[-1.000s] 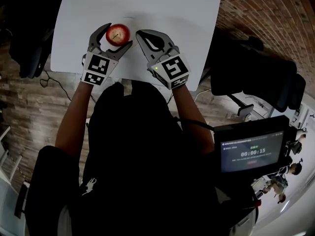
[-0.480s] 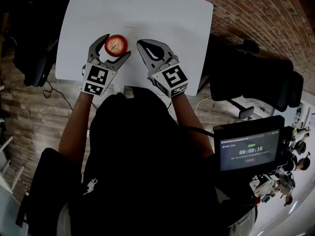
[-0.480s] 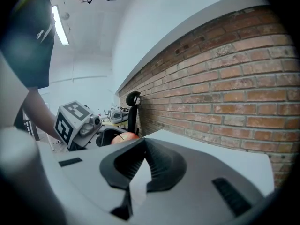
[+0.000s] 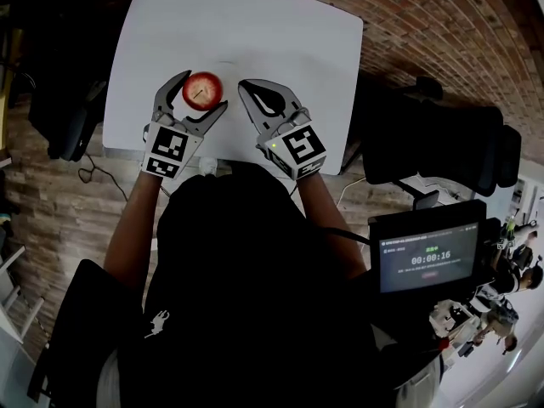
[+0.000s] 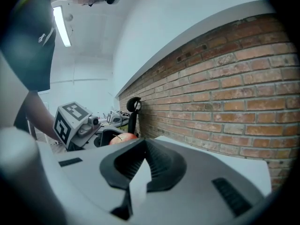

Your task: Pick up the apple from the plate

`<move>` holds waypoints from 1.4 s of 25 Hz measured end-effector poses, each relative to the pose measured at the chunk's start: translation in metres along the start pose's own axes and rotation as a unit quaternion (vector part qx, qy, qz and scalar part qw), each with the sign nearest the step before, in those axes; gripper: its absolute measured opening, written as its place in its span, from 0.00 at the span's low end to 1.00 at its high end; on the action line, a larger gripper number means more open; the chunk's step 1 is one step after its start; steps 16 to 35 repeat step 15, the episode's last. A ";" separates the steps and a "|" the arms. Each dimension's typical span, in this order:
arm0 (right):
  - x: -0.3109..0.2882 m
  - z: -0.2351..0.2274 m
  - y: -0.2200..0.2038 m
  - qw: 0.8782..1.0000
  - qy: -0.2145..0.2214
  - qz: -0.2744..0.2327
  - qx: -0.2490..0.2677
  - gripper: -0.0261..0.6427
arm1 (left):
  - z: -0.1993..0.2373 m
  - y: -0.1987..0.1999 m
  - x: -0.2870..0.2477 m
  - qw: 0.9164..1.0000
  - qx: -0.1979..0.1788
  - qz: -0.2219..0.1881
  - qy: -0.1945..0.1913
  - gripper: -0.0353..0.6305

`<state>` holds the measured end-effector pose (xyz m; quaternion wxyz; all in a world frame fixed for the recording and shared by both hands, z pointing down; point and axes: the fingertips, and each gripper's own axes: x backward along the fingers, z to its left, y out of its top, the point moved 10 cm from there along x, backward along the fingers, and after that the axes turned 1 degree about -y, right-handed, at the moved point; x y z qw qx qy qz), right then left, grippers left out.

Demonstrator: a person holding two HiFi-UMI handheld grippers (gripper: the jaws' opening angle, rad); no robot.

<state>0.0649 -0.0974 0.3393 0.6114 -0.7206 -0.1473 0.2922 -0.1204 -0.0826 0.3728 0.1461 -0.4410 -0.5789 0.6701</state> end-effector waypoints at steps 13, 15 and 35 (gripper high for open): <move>0.006 -0.002 0.007 1.000 -0.014 -0.009 0.010 0.04 | -0.005 0.011 0.004 1.000 -0.007 -0.015 -0.011 0.67; 0.006 -0.002 0.006 1.000 -0.015 -0.008 0.012 0.04 | -0.005 0.011 0.005 1.000 -0.006 -0.015 -0.011 0.67; 0.006 -0.002 0.006 1.000 -0.015 -0.008 0.012 0.04 | -0.005 0.011 0.005 1.000 -0.006 -0.015 -0.011 0.67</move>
